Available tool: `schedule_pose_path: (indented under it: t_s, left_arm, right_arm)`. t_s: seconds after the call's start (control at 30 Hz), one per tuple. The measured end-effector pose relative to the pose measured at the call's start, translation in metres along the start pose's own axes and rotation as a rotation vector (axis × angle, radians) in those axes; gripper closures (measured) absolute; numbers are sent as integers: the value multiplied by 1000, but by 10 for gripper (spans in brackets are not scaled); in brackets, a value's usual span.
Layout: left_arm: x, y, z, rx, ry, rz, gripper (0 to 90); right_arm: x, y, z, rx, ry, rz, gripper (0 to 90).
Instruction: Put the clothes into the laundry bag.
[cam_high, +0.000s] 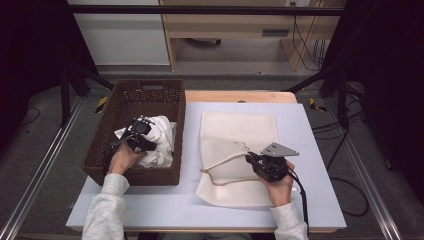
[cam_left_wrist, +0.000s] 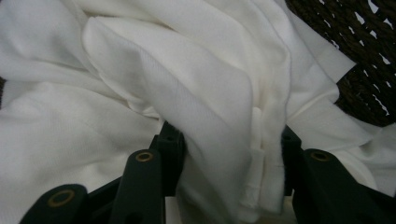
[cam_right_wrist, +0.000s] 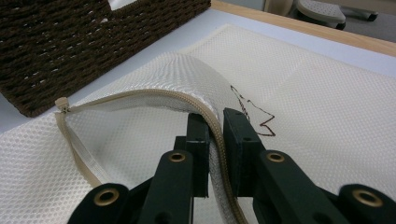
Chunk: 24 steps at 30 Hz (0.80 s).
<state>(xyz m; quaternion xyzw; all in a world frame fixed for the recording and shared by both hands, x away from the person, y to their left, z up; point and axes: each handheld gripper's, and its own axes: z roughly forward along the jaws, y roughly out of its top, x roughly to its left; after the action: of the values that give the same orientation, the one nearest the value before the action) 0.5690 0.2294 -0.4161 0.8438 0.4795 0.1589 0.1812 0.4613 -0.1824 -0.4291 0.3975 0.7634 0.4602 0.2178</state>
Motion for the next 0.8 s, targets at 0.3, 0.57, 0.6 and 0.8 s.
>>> schedule_pose_path:
  t_s: [0.3, 0.57, 0.6, 0.8]
  left_arm:
    - [1, -5, -23, -222, -6, -29, 630]
    - [0, -13, -40, -403, 34, -23, 639]
    - [1, -14, -42, -431, 34, -27, 640]
    - [2, -19, -49, -517, 31, -42, 644]
  right_arm:
    - [-2, 0, -2, -6, -1, 7, 811]
    - [-3, 0, -3, -9, -4, 7, 812]
    - [-4, 0, -4, -9, -4, 7, 813]
    - [-4, -1, -4, -6, -5, 7, 814]
